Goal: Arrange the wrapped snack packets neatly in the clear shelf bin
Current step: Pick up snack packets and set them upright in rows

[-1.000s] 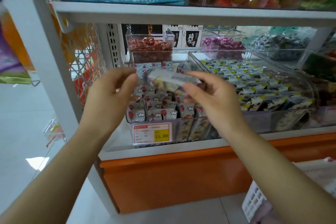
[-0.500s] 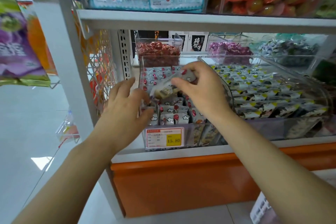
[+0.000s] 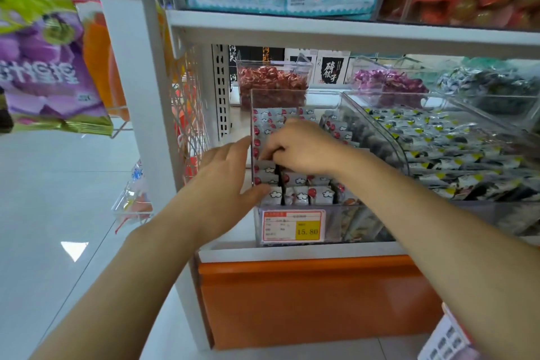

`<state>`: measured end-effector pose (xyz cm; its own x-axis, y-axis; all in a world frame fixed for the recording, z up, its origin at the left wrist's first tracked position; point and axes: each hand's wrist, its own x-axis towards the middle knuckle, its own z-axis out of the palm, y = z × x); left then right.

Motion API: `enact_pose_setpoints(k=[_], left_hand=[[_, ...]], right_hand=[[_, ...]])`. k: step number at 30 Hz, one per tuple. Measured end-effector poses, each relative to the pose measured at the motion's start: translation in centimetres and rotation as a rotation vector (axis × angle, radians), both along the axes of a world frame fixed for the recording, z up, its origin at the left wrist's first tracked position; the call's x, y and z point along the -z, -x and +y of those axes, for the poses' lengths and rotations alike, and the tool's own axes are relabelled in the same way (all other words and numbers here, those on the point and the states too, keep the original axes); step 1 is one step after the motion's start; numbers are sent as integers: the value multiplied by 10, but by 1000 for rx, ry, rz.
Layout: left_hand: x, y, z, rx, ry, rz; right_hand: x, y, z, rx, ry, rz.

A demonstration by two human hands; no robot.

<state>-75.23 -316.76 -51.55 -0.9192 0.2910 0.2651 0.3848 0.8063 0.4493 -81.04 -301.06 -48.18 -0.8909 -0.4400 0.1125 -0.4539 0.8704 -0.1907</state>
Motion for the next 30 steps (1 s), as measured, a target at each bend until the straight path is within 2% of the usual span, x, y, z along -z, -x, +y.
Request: enact_pose_setpoints(k=[3, 4, 9, 11, 13, 16, 20, 23, 26, 30], left_hand=[[-1, 0, -1, -1, -7, 1], [-1, 0, -1, -3, -8, 7], [-1, 0, -2, 7, -14, 39], [-2, -1, -1, 12, -33, 56], [-3, -2, 1, 12, -57, 77], [-4, -2, 3, -27, -89, 129], [-9, -3, 7, -103, -170, 274], [-15, -7, 15, -89, -272, 344], [-15, -15, 28, -49, -350, 240], [-10, -24, 44, 42, -538, -15]], right_hand=[[-10, 10, 2, 82, 320, 4], [-11, 14, 1, 93, 335, 28], [7, 27, -9, 45, 3, 104], [9, 28, -12, 39, 1, 161], [1, 23, -12, 31, 210, 153], [-17, 8, -1, 77, 653, 158], [-23, -25, 27, 155, 969, 335], [-12, -51, 49, 244, 1203, 327], [0, -73, 67, 285, 1417, 204], [15, -89, 76, 301, 1640, -8]])
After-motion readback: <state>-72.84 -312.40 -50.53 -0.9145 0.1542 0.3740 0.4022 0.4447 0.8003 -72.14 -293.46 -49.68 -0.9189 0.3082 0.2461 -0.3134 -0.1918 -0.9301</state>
